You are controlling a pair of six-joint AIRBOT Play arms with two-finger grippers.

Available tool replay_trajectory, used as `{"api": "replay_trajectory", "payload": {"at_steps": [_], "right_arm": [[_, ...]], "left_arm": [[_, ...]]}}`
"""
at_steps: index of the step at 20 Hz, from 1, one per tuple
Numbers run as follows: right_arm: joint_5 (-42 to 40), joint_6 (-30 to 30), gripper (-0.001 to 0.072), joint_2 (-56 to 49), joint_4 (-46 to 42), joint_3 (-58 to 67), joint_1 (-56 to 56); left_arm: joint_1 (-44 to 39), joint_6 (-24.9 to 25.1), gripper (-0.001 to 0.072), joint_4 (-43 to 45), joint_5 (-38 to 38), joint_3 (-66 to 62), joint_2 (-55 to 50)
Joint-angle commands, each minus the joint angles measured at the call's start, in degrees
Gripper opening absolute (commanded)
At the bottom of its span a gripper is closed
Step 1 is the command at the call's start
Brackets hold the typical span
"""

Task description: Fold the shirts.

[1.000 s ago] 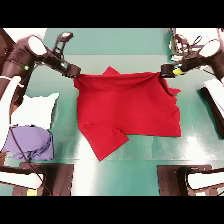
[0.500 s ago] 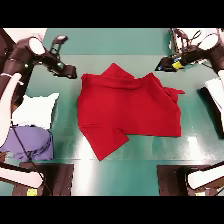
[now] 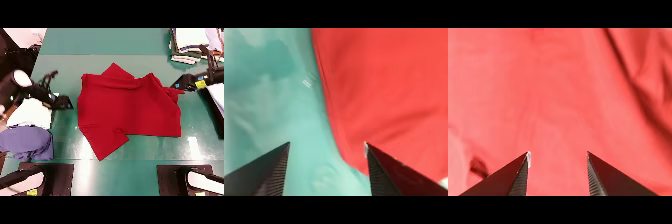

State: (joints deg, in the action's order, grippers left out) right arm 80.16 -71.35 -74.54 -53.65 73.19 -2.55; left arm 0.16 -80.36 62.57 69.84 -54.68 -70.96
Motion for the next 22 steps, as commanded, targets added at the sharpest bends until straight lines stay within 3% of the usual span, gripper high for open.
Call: {"api": "replay_trajectory", "payload": {"at_steps": [1,6,11,13,14,15,16,20,21,22], "right_arm": [[-1.1,1.4,0.0414,6.9,1.6,-8.4,-3.1],[-2.4,1.4,0.0415,13.2,1.6,-13.0,-6.9],[-1.7,1.4,0.0415,15.5,1.5,-12.9,-8.9],[-0.7,1.4,0.0415,15.6,1.2,-12.9,-9.0],[0.1,1.4,0.0414,15.6,0.9,-12.9,-9.1],[1.3,1.4,0.0415,15.6,0.6,-12.9,-9.7],[2.8,1.3,0.0414,15.6,-0.7,-13.0,-10.4],[5.7,0.5,0.0415,17.0,-10.2,-17.9,-15.0],[5.4,0.5,0.0455,17.5,-11.0,-21.6,-16.8],[5.1,0.5,0.0629,17.7,-10.9,-25.8,-18.8]], "left_arm": [[0.2,1.4,0.0543,-7.6,-4.1,15.4,6.1],[0.2,7.0,0.0542,-17.4,-9.0,22.4,6.4],[-5.8,6.9,0.0542,-17.8,-15.5,22.7,6.2],[-7.6,4.0,0.0540,-17.9,-19.2,22.7,6.2],[-7.6,2.6,0.0385,-17.9,-19.7,22.6,6.2],[-7.6,2.8,0.0124,-17.8,-19.6,22.4,6.2],[-7.6,2.8,0.0026,-17.8,-19.2,22.0,6.3],[-7.6,2.9,0.0025,-15.9,-14.3,16.7,6.3],[-7.6,3.2,0.0025,-15.8,-13.6,15.3,6.3],[-7.6,4.0,0.0025,-15.8,-13.3,14.0,6.3]]}}
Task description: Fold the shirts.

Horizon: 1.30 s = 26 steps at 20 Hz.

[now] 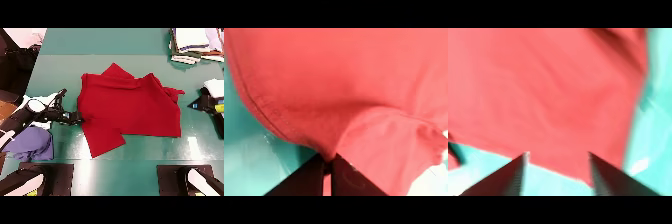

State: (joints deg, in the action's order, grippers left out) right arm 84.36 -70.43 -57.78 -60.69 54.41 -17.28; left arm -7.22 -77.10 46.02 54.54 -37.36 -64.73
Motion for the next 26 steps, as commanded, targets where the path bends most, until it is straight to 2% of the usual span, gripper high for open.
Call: {"api": "replay_trajectory", "payload": {"at_steps": [1,2,3,4,8,9,12,13,14,17,19,22,26], "right_arm": [[0.3,-0.4,0.0673,1.0,-3.9,-11.1,-5.5],[-1.6,-0.3,0.0673,0.9,-3.8,-15.4,-6.7],[-4.0,0.8,0.0641,0.9,-3.5,-18.9,-7.2],[-6.7,1.5,0.0576,0.9,-3.2,-22.0,-7.2],[-14.0,1.9,0.0573,0.9,-1.9,-27.5,-3.9],[-14.8,1.9,0.0531,0.9,-1.9,-27.5,-2.9],[-16.2,1.9,0.0251,0.9,-1.9,-26.2,0.0],[-16.3,1.9,0.0095,0.9,-1.9,-25.3,0.7],[-16.1,1.9,0.0023,0.9,-1.9,-24.0,1.3],[-14.2,0.6,0.0023,3.7,-1.8,-15.7,3.3],[-15.1,-2.1,0.0022,7.5,-1.8,-7.0,4.6],[-18.7,-5.1,0.0023,12.6,-1.9,9.3,5.9],[-19.7,-5.2,0.0022,14.9,-2.1,30.3,6.0]], "left_arm": [[-0.2,1.0,0.0025,0.7,2.1,-4.1,0.0],[-0.2,1.0,0.0025,0.7,2.1,-4.6,0.0],[-0.2,1.0,0.0025,0.6,2.1,-4.7,0.0],[-0.2,1.0,0.0025,0.6,2.1,-4.7,0.0],[-0.2,1.0,0.0025,0.7,2.5,-4.7,0.0],[-0.2,1.0,0.0025,0.7,2.5,-4.7,0.0],[-0.2,1.0,0.0025,0.7,3.0,-4.7,0.0],[-0.2,1.0,0.0025,0.7,3.3,-4.7,0.0],[-0.2,1.0,0.0024,0.7,3.5,-4.7,0.2],[-0.2,0.1,0.0024,3.3,3.7,-8.5,3.9],[-0.2,-1.1,0.0024,5.9,4.6,-16.4,7.7],[-0.2,-1.1,0.0025,7.4,5.3,-34.2,12.0],[-0.2,-0.9,0.0025,7.8,6.2,-59.2,13.2]]}}
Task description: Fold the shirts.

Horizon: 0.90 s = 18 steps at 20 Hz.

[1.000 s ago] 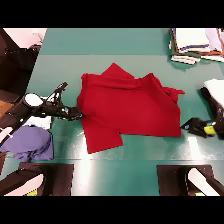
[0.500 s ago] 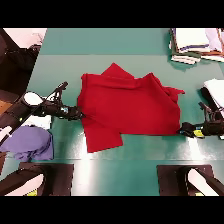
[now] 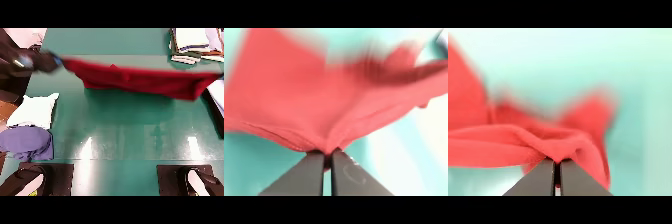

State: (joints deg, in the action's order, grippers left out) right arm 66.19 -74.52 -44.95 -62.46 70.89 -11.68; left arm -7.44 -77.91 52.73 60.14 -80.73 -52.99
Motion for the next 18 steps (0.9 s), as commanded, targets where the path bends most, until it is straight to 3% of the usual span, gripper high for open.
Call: {"api": "replay_trajectory", "payload": {"at_steps": [1,5,8,14,18], "right_arm": [[-1.1,-1.1,0.0023,2.1,-0.3,18.1,0.4],[1.2,-1.1,0.0023,2.1,-0.4,31.2,0.4],[6.1,-1.1,0.0022,1.4,-2.5,38.3,0.4],[22.9,-2.6,0.0021,-8.6,-2.7,51.4,0.4],[28.1,-5.1,0.0021,-17.5,-0.3,38.6,0.5]], "left_arm": [[0.0,-0.1,0.0024,1.1,0.8,-21.6,1.5],[0.0,-0.6,0.0024,0.9,1.6,-38.8,1.5],[0.0,-3.4,0.0024,0.7,2.4,-44.4,2.6],[0.0,-6.1,0.0024,0.3,7.6,-36.7,2.9],[0.0,-6.1,0.0025,4.5,10.9,-24.1,-3.4]]}}
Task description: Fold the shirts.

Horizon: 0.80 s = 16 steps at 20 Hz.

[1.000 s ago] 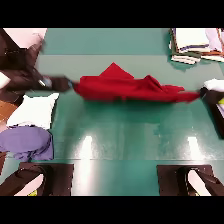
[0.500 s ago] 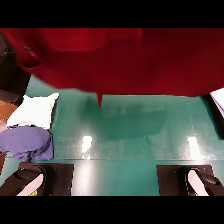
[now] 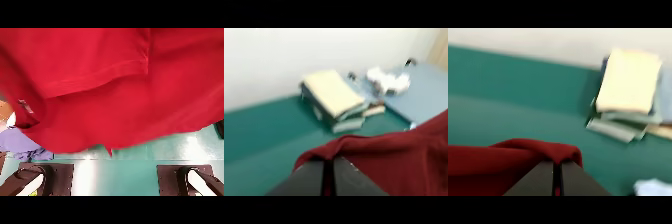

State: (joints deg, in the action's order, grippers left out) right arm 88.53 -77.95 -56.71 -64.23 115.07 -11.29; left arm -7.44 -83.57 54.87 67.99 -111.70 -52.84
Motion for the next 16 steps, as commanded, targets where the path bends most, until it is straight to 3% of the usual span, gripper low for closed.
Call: {"api": "replay_trajectory", "payload": {"at_steps": [1,6,10,13,16], "right_arm": [[6.2,-2.1,0.0022,-8.3,1.5,-9.1,0.1],[2.7,-1.9,0.0021,-24.2,1.5,-20.7,1.8],[-10.6,-0.1,0.0021,-34.6,1.5,-21.5,5.5],[-21.5,0.0,0.0022,-38.6,0.5,-21.5,7.3],[-27.1,0.1,0.0021,-39.1,-2.5,-21.5,7.4]], "left_arm": [[0.0,-0.4,0.0025,3.5,4.3,8.8,-6.8],[0.0,0.0,0.0025,8.9,4.4,11.8,-26.7],[0.0,3.7,0.0025,9.1,-3.8,11.8,-40.5],[0.0,4.5,0.0025,9.1,-11.7,11.8,-44.6],[0.4,4.5,0.0025,9.4,-16.4,11.8,-44.8]]}}
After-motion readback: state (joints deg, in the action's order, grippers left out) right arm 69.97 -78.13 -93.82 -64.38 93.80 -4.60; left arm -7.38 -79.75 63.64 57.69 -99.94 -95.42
